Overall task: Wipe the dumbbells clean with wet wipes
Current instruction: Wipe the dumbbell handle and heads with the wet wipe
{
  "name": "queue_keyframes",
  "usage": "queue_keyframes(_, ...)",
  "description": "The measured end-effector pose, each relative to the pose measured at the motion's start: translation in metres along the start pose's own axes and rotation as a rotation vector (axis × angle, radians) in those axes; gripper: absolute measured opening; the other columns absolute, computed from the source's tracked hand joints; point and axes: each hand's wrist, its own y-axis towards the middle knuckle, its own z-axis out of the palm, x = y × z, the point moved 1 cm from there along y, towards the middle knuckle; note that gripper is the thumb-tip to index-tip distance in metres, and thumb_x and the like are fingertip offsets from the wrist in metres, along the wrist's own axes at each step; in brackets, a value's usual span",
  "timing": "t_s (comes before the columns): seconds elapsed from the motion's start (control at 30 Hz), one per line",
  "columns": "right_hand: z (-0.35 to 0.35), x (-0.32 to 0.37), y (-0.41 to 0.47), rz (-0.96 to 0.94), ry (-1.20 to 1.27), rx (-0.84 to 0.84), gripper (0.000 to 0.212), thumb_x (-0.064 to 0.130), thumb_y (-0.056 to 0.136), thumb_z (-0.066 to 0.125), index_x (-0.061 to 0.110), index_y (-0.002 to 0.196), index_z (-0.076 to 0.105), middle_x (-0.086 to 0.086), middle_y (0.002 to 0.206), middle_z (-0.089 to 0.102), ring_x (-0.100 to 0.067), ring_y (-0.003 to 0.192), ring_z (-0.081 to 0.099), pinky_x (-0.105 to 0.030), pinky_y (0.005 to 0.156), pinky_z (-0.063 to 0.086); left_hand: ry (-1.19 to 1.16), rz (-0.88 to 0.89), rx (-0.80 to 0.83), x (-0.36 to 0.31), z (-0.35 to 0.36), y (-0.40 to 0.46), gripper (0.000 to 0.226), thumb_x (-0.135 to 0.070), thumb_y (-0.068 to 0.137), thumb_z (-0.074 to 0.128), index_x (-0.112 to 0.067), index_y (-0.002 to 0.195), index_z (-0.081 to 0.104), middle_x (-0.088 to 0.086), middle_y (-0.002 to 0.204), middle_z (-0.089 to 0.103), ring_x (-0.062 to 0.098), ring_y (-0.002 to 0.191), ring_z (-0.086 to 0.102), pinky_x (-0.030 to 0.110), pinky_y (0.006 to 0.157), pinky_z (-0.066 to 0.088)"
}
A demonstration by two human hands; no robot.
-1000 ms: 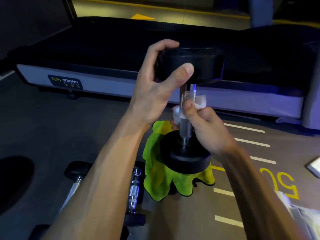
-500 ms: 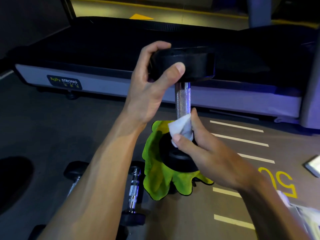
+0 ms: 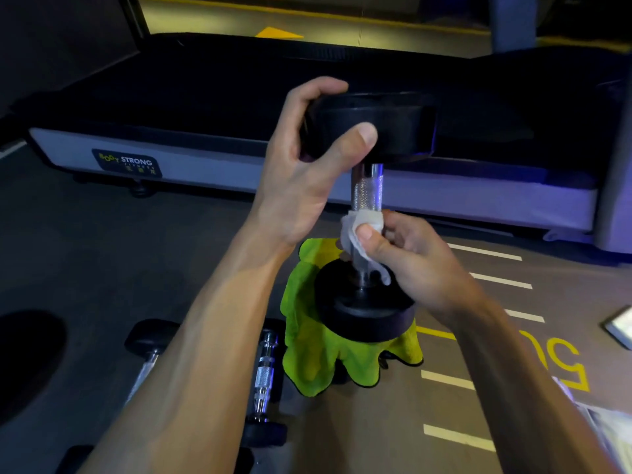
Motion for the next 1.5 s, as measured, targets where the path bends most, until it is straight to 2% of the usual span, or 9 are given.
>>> queue_keyframes(0.2, -0.001, 0.001, 0.007, 0.060, 0.369, 0.078, 0.044, 0.038, 0.100, 0.053, 0.000, 0.118, 0.068, -0.005, 0.092, 0.068, -0.015, 0.081, 0.066, -0.023, 0.073, 0.054, 0.039, 0.012, 0.032, 0.000, 0.008, 0.002, 0.054, -0.035, 0.083, 0.073, -0.014, 0.130, 0.055, -0.004, 0.113, 0.061, 0.001, 0.103, 0.062, 0.023, 0.091, 0.051)
queue_keyframes(0.37, 0.017, 0.012, -0.001, -0.058, -0.179, -0.132, 0.046, 0.048, 0.104, 0.044, 0.005, 0.095, 0.057, -0.011, 0.079, 0.064, -0.021, 0.076, 0.067, -0.036, 0.075, 0.054, 0.033, 0.012, 0.017, -0.001, 0.009, 0.004, 0.055, -0.036, 0.083, 0.072, -0.012, 0.130, 0.055, -0.006, 0.111, 0.061, -0.001, 0.101, 0.062, 0.021, 0.090, 0.051)
queue_keyframes(0.53, 0.047, 0.023, -0.008, 0.069, -0.736, -0.387, 0.028, 0.046, 0.107, 0.045, 0.019, 0.106, 0.041, -0.013, 0.105, 0.070, -0.041, 0.099, 0.063, -0.044, 0.074, 0.044, 0.014, -0.010, -0.026, 0.002, 0.002, 0.004, 0.052, -0.039, 0.083, 0.073, -0.019, 0.128, 0.058, -0.004, 0.118, 0.061, 0.006, 0.108, 0.061, 0.024, 0.092, 0.050)
queue_keyframes(0.7, 0.030, 0.026, 0.001, 0.004, -0.163, -0.274, 0.055, 0.046, 0.113, 0.033, 0.003, 0.096, 0.064, 0.001, 0.077, 0.061, -0.015, 0.071, 0.055, -0.028, 0.066, 0.045, -0.026, -0.040, -0.047, 0.003, -0.003, 0.003, 0.052, -0.039, 0.082, 0.072, -0.022, 0.128, 0.058, -0.006, 0.117, 0.061, 0.005, 0.104, 0.060, 0.022, 0.087, 0.049)
queue_keyframes(0.9, 0.030, 0.037, 0.022, 0.190, 0.542, -0.193, 0.057, 0.035, 0.113, 0.034, 0.000, 0.090, 0.073, -0.012, 0.078, 0.072, -0.019, 0.067, 0.064, -0.032, 0.068, 0.055, -0.047, -0.045, -0.026, 0.005, -0.002, 0.002, 0.052, -0.037, 0.082, 0.072, -0.021, 0.129, 0.057, -0.003, 0.118, 0.061, 0.008, 0.107, 0.062, 0.025, 0.090, 0.050)
queue_keyframes(1.07, 0.034, 0.033, 0.012, 0.015, 0.078, -0.246, 0.070, 0.042, 0.115, 0.019, -0.009, 0.083, 0.055, -0.020, 0.068, 0.050, -0.026, 0.068, 0.047, -0.036, 0.067, 0.042, -0.059, -0.037, -0.013, 0.003, -0.001, 0.001, 0.051, -0.035, 0.082, 0.071, -0.020, 0.129, 0.057, -0.005, 0.113, 0.060, 0.004, 0.099, 0.060, 0.020, 0.084, 0.049)
queue_keyframes(1.2, 0.047, 0.026, 0.003, -0.144, -0.438, -0.371, 0.009, 0.030, 0.111, 0.040, 0.029, 0.109, 0.048, 0.011, 0.095, 0.064, -0.014, 0.088, 0.061, -0.034, 0.072, 0.040, -0.038, -0.044, -0.017, 0.003, -0.001, 0.003, 0.049, -0.040, 0.082, 0.072, -0.025, 0.126, 0.059, -0.002, 0.121, 0.058, 0.009, 0.106, 0.058, 0.022, 0.085, 0.049)
queue_keyframes(1.37, 0.045, 0.034, 0.019, -0.116, -0.360, -0.438, 0.020, 0.032, 0.108, 0.049, 0.015, 0.115, 0.055, 0.001, 0.098, 0.070, -0.023, 0.090, 0.065, -0.042, 0.079, 0.049, -0.063, -0.034, -0.018, 0.004, 0.002, 0.003, 0.048, -0.036, 0.082, 0.073, -0.023, 0.125, 0.058, 0.001, 0.119, 0.060, 0.010, 0.107, 0.062, 0.026, 0.090, 0.052)
queue_keyframes(1.5, 0.030, 0.028, 0.026, -0.079, 0.062, -0.266, 0.047, 0.042, 0.105, 0.044, 0.003, 0.083, 0.060, -0.010, 0.074, 0.054, -0.023, 0.068, 0.049, -0.047, 0.060, 0.042, -0.041, -0.042, -0.037, 0.002, 0.003, 0.005, 0.050, -0.039, 0.081, 0.073, -0.023, 0.126, 0.058, 0.000, 0.122, 0.060, 0.007, 0.109, 0.061, 0.025, 0.090, 0.051)
